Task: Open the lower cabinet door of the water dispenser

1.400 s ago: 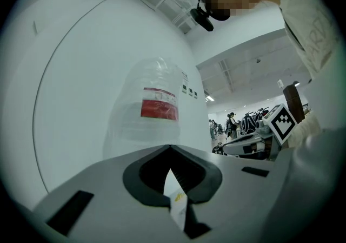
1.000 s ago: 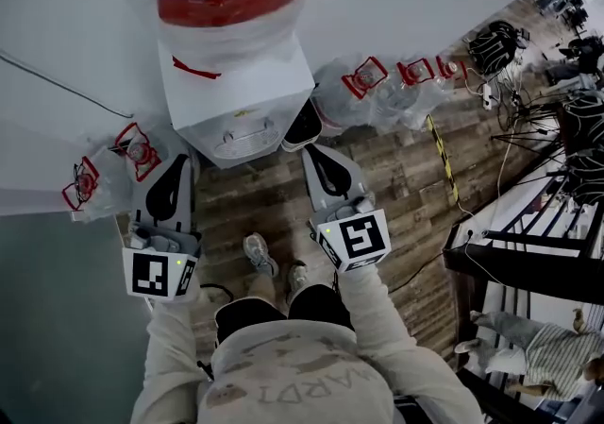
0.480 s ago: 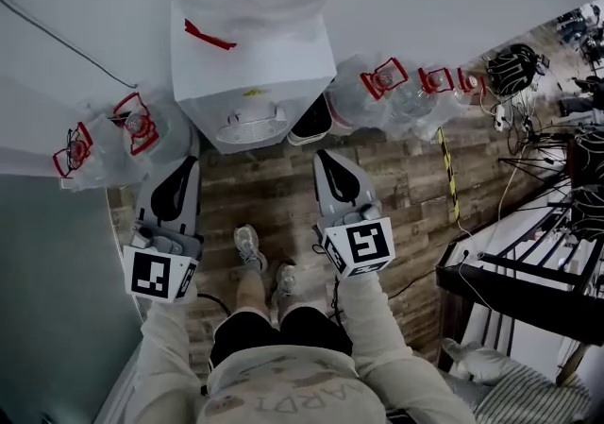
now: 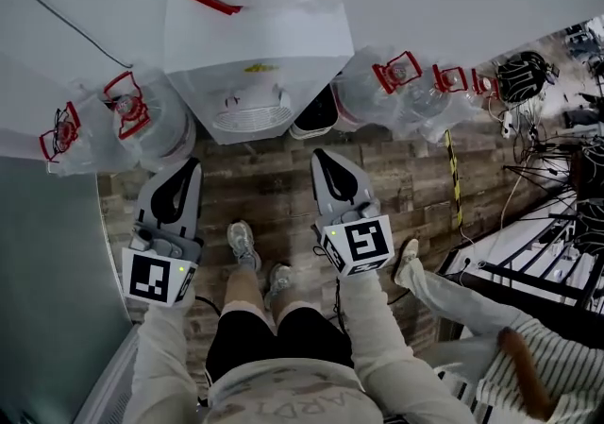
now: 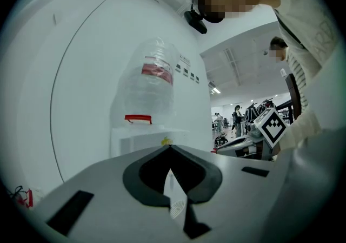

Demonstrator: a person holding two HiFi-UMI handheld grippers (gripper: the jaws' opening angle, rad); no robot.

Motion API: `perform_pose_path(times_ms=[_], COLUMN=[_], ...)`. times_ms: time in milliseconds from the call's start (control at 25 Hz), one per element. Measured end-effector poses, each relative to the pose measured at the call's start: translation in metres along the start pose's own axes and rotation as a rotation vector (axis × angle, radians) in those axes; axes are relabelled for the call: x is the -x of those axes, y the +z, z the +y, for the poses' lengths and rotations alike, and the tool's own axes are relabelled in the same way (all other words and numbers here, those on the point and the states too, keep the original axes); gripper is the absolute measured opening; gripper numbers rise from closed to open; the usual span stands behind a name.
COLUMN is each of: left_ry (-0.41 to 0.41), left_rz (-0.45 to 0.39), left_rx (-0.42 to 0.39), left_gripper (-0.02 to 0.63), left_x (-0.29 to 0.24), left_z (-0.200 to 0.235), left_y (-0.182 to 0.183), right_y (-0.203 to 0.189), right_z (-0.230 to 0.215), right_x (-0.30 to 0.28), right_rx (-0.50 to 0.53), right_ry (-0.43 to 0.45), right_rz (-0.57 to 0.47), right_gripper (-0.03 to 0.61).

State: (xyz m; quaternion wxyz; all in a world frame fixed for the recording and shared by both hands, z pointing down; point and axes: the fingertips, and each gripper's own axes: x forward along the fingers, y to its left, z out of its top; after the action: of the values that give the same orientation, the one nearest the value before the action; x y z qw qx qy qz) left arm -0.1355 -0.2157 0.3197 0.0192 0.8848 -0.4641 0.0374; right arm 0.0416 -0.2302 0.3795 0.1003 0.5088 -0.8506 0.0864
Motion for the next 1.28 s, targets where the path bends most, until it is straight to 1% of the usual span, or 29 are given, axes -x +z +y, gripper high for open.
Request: perform_pose_path(times_ms=[200,480,560,640,760,1000,1160,1280], left_ry=[-0.001,0.003,-0.005,-0.011,-0.013,-0.034,-0.02,-0.018], left_rz=[0.002,-0.01,-0.021,-0.028,-0.031,-0.053,-0.047,-0.054], left_rx=[0.0,-0.002,-0.019,-0.032,-0.029,-0.073,-0.055,-0.07], left_gripper=[0.002,0.002,0.002,0.003,0.003,0.003,0.003,0.003], left_x=[-0.008,-0.024,-0.03,-0.036,-0.044,-0.058,-0.066,-0.069], left_z=[-0.004,0.001,0.001,0.002,0.003,0.003,0.004,0.005], left_y=[-0.037,-0.088,-0.104,-0.123,-0.155,-0.215,-0.254,-0.282], right_y=[-0.038,-0.094,-0.112,-0.131,-0.16,-0.219,-0.259,-0.288], right_z=[-0.009,-0.023,-0.028,-0.033,-0.04,-0.054,-0.059,-0.063], right_x=[-0.015,-0.039,-0.046,-0.053,-0.066,-0.087,-0.101,-0.111], right_rx=[0.002,-0.009,-0.007,-0.005,-0.003,0.011,0.013,0.006], right_ry=[0.013,0.011,0.009,0.004,-0.003,-0.013,-0.006,0.003], right_rz=[0.004,-0.005,-0.011,-0.022,-0.035,-0.056,-0.065,-0.075], right_gripper=[0.011,0.011,0.011,0.011,0.012,0.014,0.015,0.027])
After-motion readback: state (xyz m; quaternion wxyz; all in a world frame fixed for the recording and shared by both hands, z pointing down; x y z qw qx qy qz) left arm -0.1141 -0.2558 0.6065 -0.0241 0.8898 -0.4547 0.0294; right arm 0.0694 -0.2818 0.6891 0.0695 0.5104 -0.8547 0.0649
